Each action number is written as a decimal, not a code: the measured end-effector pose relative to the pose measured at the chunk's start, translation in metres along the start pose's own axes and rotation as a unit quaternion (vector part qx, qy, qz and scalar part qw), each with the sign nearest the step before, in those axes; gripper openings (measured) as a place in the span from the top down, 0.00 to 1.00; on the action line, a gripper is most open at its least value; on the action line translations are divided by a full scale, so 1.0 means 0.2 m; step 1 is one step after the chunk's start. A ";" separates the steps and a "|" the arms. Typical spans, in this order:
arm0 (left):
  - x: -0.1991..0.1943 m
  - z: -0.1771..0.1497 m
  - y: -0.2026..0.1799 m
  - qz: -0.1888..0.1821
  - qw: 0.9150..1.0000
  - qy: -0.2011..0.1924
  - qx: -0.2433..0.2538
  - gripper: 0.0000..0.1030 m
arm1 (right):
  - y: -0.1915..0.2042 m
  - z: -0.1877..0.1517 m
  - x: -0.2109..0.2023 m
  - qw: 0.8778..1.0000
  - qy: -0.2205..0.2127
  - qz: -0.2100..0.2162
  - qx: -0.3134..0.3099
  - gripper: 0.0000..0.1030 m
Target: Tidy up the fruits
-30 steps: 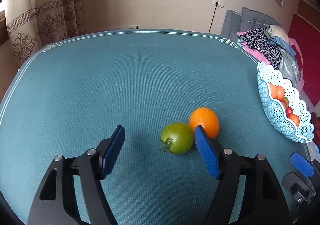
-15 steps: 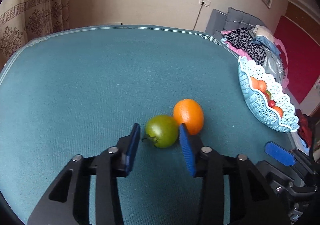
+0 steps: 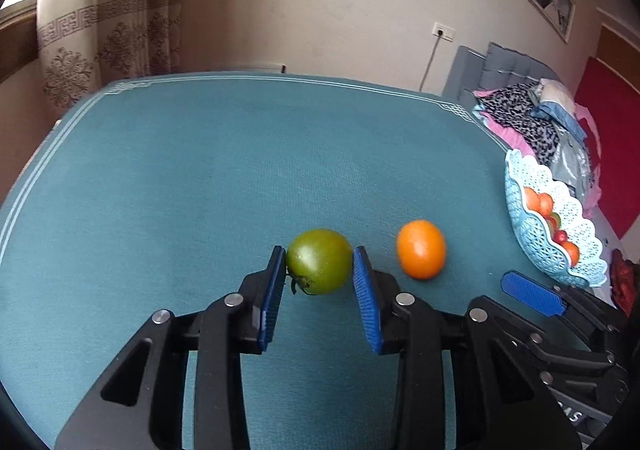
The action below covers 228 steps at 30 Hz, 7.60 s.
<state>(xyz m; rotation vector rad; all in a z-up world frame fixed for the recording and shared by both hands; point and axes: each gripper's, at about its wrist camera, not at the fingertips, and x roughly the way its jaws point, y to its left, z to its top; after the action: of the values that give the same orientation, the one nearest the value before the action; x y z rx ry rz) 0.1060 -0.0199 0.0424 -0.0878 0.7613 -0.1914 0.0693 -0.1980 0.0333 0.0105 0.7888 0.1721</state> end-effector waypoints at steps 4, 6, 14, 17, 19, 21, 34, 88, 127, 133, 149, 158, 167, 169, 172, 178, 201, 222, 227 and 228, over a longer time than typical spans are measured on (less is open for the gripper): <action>-0.02 0.02 0.03 0.019 1.000 -0.009 -0.006 0.66 | 0.04 0.07 0.13 1.000 0.013 0.005 -0.009 0.49; -0.02 0.02 0.04 0.027 1.000 -0.011 -0.008 0.66 | 0.05 0.10 0.18 1.000 0.020 0.008 -0.007 0.49; 0.00 0.02 0.04 0.038 0.999 -0.010 -0.007 0.66 | 0.10 0.16 0.33 0.999 0.038 0.009 -0.006 0.58; 0.01 0.02 0.05 0.038 0.999 -0.008 -0.011 0.66 | 0.11 0.15 0.33 0.999 0.034 0.005 -0.008 0.63; 0.01 0.02 0.05 0.039 0.999 -0.007 -0.012 0.66 | 0.10 0.16 0.33 0.999 0.032 0.007 -0.005 0.65; 0.01 0.02 0.05 0.039 0.999 -0.007 -0.011 0.66 | 0.10 0.16 0.32 0.999 0.031 0.010 -0.001 0.65; -0.02 0.01 -0.01 0.033 0.999 -0.016 0.001 0.65 | 0.06 0.13 0.10 1.000 -0.015 0.002 -0.004 0.65; -0.12 0.02 -0.28 0.036 0.998 -0.024 0.044 0.65 | -0.15 0.11 -0.23 0.996 -0.076 -0.029 0.024 0.65; -0.05 0.12 -1.01 -0.051 0.988 -0.020 0.147 0.65 | -0.83 -0.13 -0.49 0.977 -0.119 -0.089 0.152 0.63; 0.03 0.14 -1.10 -0.070 0.986 -0.006 0.151 0.65 | -0.86 -0.15 -0.52 0.974 -0.129 -0.097 0.159 0.63; 0.14 0.17 -1.14 -0.063 0.988 -0.004 0.139 0.18 | -0.87 -0.17 -0.54 0.972 -0.141 -0.106 0.156 0.49; 0.10 0.11 -1.12 -0.015 0.986 -0.023 0.165 0.05 | -0.84 -0.19 -0.57 0.971 -0.143 -0.116 0.155 0.31; 0.03 0.07 -1.06 0.003 0.986 -0.028 0.163 0.04 | -0.85 -0.21 -0.60 0.969 -0.138 -0.126 0.159 0.20; 0.01 0.06 -1.05 0.007 0.986 -0.032 0.165 0.04 | -0.85 -0.21 -0.60 0.969 -0.136 -0.126 0.161 0.16; -0.02 0.04 -1.05 0.010 0.985 -0.035 0.167 0.04 | -0.84 -0.21 -0.61 0.970 -0.136 -0.126 0.159 0.15; -0.07 0.03 -1.03 0.010 0.985 -0.039 0.167 0.04 | -0.81 -0.22 -0.62 0.971 -0.135 -0.125 0.151 0.15; -0.16 -0.05 -0.92 0.020 0.989 -0.040 0.144 0.02 | -0.76 -0.22 -0.59 0.976 -0.109 -0.142 0.122 0.09; -0.25 -0.08 -0.99 0.039 0.981 -0.050 0.183 0.02 | -0.76 -0.20 -0.66 0.973 -0.118 -0.173 0.098 0.05; -0.26 -0.08 -0.99 0.044 0.980 -0.052 0.185 0.02 | -0.77 -0.20 -0.66 0.973 -0.117 -0.172 0.100 0.05; -0.26 -0.08 -0.99 0.046 0.980 -0.052 0.187 0.02 | -0.77 -0.20 -0.66 0.973 -0.116 -0.171 0.101 0.05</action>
<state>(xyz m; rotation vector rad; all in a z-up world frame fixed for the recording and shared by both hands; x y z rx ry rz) 0.0305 -0.2042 0.0957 0.2914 0.6128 -0.2374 -0.0265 -0.3737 0.0863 0.0851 0.5602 -0.2349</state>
